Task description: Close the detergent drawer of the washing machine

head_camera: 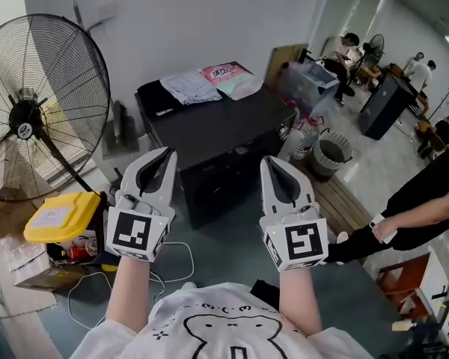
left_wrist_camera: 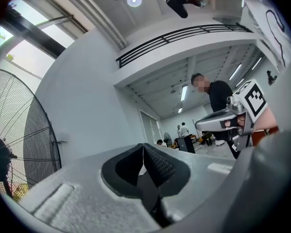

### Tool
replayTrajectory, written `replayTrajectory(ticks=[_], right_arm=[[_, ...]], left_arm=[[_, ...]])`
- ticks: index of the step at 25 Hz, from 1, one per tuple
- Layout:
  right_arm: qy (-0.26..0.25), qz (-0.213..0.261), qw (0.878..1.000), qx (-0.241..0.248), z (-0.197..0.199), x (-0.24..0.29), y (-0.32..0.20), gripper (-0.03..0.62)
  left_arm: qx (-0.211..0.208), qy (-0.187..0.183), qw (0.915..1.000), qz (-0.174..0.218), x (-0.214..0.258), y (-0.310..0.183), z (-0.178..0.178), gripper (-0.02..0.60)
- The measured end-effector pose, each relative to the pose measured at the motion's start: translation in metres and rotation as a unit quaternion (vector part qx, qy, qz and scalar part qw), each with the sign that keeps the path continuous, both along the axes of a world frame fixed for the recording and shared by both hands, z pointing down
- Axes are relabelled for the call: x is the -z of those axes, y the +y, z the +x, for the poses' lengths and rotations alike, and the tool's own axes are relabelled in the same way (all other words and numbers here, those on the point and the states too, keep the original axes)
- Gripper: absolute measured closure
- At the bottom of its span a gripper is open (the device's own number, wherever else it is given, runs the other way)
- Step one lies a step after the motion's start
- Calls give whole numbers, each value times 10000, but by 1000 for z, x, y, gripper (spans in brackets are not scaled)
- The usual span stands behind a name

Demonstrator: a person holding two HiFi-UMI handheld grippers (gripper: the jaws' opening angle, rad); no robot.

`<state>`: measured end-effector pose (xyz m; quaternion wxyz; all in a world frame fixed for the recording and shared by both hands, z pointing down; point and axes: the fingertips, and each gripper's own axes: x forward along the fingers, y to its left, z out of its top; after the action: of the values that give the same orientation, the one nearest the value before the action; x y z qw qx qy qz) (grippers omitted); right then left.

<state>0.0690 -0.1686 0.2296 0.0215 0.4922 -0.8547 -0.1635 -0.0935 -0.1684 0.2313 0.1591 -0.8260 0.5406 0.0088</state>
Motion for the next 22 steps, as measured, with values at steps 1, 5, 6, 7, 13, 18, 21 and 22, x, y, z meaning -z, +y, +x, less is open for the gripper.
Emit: replayTrajectory(ticks=[1, 5, 6, 7, 13, 18, 21, 22], right_arm=[[10, 12, 10000, -6, 0, 1, 1, 594], [6, 16, 10000, -44, 5, 3, 4, 595], [-3, 41, 10000, -47, 5, 4, 4, 595], [-9, 74, 10000, -47, 6, 5, 5, 595], [10, 166, 9999, -7, -1, 8, 9, 595], [22, 201, 9998, -2, -3, 12, 9, 595], [25, 208, 9998, -29, -2, 13, 9, 595], [26, 205, 9998, -39, -2, 12, 10, 595]], left_arm=[[-5, 17, 10000, 11, 1, 1, 0, 565], [-36, 56, 10000, 18, 2, 2, 4, 565], [-46, 58, 10000, 26, 2, 3, 4, 565], [-54, 59, 10000, 40, 3, 4, 5, 565], [-17, 43, 9999, 104, 8, 7, 0, 565], [-40, 31, 9999, 139, 12, 7, -1, 565], [-77, 12, 9999, 135, 12, 7, -1, 565], [-89, 2, 9999, 133, 11, 7, -2, 565]])
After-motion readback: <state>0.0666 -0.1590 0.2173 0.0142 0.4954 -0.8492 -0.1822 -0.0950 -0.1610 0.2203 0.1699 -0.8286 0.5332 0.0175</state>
